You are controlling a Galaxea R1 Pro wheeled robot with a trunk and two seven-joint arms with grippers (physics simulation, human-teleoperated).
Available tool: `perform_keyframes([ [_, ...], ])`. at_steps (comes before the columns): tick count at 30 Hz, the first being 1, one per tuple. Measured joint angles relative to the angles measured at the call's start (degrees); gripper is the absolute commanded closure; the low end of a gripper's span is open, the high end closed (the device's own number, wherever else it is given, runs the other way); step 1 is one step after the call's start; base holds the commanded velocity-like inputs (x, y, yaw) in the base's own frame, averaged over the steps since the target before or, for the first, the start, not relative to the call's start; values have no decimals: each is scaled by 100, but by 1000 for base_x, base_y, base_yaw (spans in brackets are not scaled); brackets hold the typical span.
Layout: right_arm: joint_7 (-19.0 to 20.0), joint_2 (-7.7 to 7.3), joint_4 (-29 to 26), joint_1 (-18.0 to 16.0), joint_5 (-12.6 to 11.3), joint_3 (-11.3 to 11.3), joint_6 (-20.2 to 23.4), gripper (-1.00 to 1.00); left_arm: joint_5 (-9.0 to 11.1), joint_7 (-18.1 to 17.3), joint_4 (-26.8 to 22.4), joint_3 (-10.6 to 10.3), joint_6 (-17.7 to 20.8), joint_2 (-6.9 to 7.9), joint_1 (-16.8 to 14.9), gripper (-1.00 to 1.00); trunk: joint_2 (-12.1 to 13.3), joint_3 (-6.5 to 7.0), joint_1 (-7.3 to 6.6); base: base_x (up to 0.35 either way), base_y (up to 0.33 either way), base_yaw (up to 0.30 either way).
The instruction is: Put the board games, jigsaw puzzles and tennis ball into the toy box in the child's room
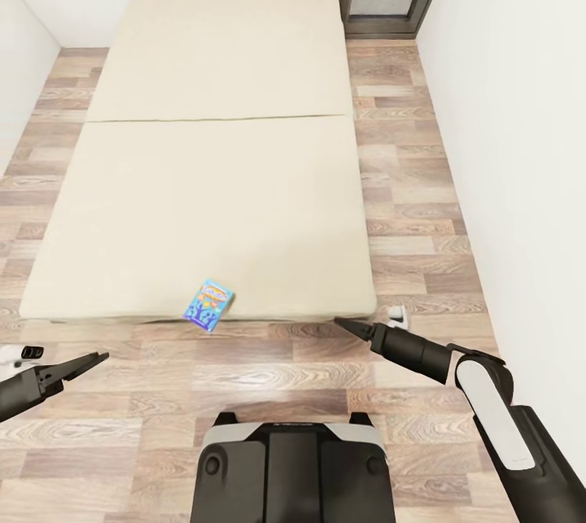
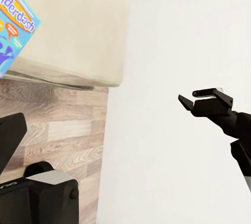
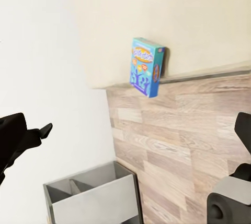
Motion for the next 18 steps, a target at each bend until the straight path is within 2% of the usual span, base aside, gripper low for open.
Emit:
perform_keyframes([
  [18,18,-1,0,0,1,-32,-8,-100,-30,0,3,-17,0,-9,1,-100,0,170,0,0,0,0],
])
